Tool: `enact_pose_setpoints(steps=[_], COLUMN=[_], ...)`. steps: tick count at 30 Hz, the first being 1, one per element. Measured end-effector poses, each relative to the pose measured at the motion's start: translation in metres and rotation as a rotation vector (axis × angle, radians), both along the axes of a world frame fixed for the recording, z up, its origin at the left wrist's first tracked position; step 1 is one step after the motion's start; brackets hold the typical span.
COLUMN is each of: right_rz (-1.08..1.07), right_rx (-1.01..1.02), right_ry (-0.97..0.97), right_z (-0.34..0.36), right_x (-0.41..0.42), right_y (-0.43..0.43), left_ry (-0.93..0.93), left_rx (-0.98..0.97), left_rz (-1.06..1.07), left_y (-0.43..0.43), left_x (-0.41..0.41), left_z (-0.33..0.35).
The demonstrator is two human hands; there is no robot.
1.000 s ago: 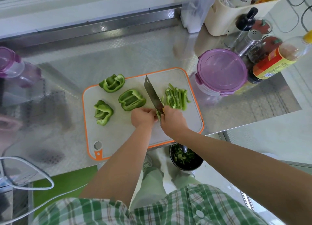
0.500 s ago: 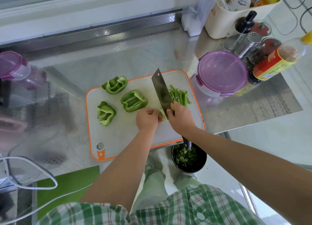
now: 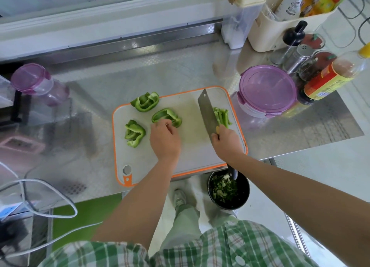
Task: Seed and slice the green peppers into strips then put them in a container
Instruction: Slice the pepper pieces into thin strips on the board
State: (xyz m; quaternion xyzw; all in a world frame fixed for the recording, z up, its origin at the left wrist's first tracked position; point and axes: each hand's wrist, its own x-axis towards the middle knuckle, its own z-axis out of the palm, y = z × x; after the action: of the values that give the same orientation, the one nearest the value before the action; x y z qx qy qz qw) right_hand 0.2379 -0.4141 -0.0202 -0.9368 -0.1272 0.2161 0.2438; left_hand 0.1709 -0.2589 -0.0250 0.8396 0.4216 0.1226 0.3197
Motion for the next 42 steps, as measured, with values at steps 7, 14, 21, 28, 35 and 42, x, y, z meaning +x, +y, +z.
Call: enact_pose_setpoints(steps=[7,14,21,28,35,42], right_rz=[0.126,0.101,0.174,0.279,0.262,0.407], right_rx=[-0.015,0.080,-0.025,-0.055,-0.021,-0.113], right_ry=[0.032,0.017,0.054,0.083,-0.090,-0.097], right_z=[0.000,0.009,0.008,0.017,0.034,0.041], right_x=[-0.006,-0.001,-0.006,-0.005,-0.003,-0.009], right_y=[0.010,0.012,0.026,0.018,0.014,0.022], left_ry=[0.167,0.260,0.112,0.059,0.156,0.158], left_rx=[0.134,-0.084,-0.162,-0.219,-0.212,-0.247], left_rz=[-0.080,-0.112,-0.147,-0.172,-0.128,-0.123], left_y=[0.041,0.045,0.033,0.024,0.026,0.009], left_x=[0.006,0.014,0.013,0.007,0.008,0.012], left_z=[0.006,-0.002,0.010,0.017,0.009,0.025])
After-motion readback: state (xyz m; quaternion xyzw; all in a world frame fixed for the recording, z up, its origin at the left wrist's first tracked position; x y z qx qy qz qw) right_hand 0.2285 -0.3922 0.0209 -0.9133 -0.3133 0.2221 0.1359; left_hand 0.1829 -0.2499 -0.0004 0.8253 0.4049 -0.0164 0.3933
